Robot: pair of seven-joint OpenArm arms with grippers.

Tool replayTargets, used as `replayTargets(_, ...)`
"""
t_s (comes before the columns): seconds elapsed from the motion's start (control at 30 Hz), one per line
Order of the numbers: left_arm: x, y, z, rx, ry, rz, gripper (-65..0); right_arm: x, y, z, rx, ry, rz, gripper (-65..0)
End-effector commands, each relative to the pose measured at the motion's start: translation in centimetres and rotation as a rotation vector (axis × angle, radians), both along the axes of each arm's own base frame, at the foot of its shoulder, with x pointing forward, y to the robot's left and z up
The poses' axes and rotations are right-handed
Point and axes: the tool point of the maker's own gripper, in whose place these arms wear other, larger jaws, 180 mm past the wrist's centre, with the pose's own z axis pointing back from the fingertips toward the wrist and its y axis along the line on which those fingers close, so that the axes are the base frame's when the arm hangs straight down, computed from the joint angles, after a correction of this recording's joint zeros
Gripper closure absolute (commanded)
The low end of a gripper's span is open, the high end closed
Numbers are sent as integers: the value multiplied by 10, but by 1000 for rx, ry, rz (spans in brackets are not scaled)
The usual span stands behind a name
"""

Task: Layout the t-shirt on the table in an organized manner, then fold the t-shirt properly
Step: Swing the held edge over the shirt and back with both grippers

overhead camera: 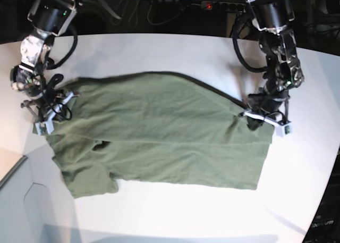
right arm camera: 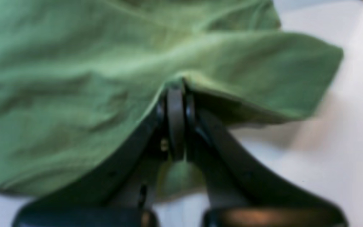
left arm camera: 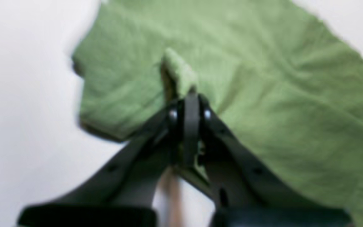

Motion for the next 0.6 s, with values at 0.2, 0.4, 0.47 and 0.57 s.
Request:
replayTargets(0.2,45,-7,-8,-76,-72,77,-12,69,33,-1,161,-88,64,0)
replayTargets(0.4,87,4,1,-94,-163,161,-12,127,36,15,221,-219,-18,0)
replayTargets(0.47,106,9,14,-99,-195,177,-12,143,9,26,159,-278,-115,0)
replayTargets(0.57,127,21,33,-94,-231,192,-12,164,-20,49,70,-350,-205,0)
